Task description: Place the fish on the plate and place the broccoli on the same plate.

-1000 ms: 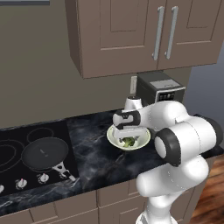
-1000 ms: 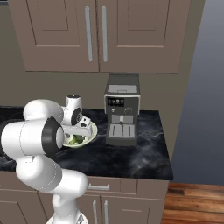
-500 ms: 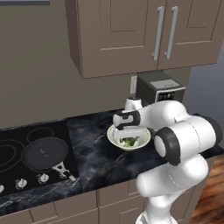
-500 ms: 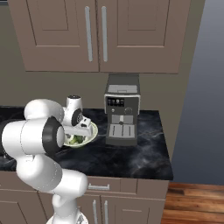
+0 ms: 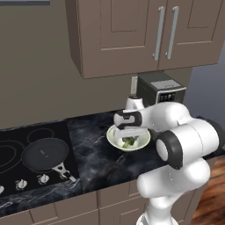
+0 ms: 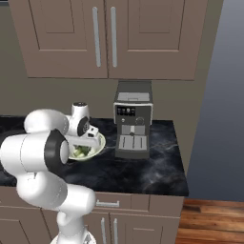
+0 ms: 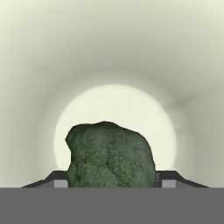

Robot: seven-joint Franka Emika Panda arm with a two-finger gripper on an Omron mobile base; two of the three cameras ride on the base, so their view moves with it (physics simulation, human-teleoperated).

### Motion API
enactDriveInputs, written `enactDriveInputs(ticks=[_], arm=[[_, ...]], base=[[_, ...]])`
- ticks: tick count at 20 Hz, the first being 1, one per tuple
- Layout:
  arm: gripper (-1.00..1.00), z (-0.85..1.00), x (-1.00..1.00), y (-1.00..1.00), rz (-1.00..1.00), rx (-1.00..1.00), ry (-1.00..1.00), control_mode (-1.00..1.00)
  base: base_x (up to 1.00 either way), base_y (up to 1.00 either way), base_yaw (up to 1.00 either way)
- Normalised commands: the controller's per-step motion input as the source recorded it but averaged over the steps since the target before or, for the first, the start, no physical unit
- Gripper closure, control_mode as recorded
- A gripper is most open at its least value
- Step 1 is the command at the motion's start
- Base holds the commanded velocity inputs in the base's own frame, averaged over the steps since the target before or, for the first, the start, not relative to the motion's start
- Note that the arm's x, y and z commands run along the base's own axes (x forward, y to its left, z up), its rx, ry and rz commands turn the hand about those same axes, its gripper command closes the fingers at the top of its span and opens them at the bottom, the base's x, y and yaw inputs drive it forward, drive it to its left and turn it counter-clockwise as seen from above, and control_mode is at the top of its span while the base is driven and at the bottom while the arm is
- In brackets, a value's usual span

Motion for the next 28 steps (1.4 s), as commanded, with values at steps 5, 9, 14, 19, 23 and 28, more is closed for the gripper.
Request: enactDriveInputs(ticks=[5,9,14,19,23,28], arm=[[1.0,0.64,-0.16,0.03,0.0,0.0,-0.12,-1.0],[1.0,0.72,-0.58,0.0,0.0,0.0,-0.19,-1.0],[1.0,0.85,-0.92,0.0,0.0,0.0,-0.14,-1.0],[1.0,0.99,-0.75,0.0,0.0,0.01,-0.11,-1.0],[1.0,1.0,-0.32,-0.08,0.0,0.0,-0.07,-1.0],[1.0,0.44,-0.16,0.0,0.0,0.0,-0.03,-1.0]], base=[[0.0,0.0,0.0],[0.0,0.0,0.0],[0.0,0.0,0.0],[0.0,0.0,0.0],[0.0,0.0,0.0],[0.0,0.0,0.0]])
